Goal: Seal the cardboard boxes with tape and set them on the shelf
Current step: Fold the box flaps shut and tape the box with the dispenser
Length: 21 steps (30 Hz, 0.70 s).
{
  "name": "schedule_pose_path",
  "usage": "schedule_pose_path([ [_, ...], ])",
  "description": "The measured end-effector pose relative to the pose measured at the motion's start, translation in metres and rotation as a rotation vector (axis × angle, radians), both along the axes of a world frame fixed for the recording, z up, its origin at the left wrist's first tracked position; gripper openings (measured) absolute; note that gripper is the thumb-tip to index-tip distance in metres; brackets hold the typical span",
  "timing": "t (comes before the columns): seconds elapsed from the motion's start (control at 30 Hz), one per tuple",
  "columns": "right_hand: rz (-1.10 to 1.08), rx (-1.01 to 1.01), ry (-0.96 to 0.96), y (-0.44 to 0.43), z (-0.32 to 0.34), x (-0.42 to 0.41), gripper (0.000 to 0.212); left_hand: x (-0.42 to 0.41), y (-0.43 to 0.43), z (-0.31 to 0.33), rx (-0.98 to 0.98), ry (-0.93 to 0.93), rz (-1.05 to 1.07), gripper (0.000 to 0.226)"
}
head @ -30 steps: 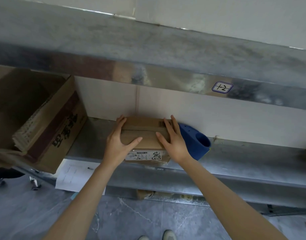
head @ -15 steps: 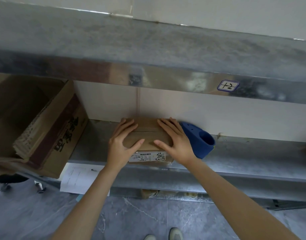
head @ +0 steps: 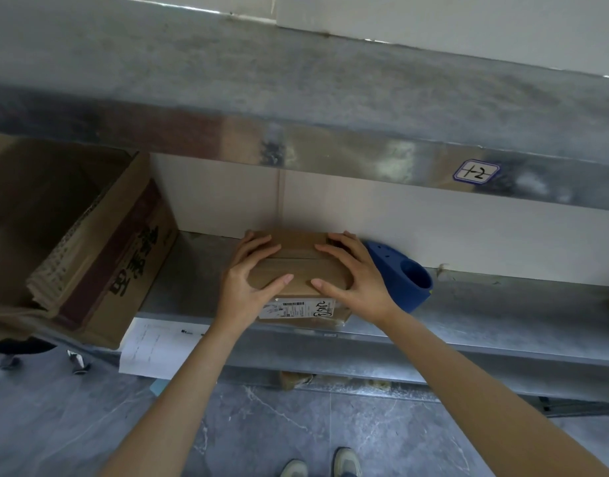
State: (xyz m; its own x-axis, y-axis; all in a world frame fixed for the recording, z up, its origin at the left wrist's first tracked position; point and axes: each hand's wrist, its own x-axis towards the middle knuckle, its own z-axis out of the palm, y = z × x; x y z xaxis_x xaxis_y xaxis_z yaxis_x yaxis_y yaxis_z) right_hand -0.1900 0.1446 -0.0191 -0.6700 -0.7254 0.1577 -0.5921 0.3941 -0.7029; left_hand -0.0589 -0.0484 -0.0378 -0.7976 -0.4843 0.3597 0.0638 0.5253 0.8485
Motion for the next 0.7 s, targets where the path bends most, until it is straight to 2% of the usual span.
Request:
schedule_pose_path([
  [0.17, -0.017, 0.023, -0.002, 0.001, 0.005, 0.003, 0.067, 0.005, -0.004, 0.008, 0.050, -0.075, -0.072, 0.053],
  [0.4, -0.094, -0.053, -0.071, 0.002, 0.012, 0.010, 0.077, 0.012, -0.009, 0.012, 0.043, -0.195, -0.071, 0.085],
  [0.7, -0.050, 0.010, -0.060, 0.000, 0.011, 0.009, 0.077, 0.009, -0.008, 0.005, 0.082, -0.184, -0.071, 0.090],
])
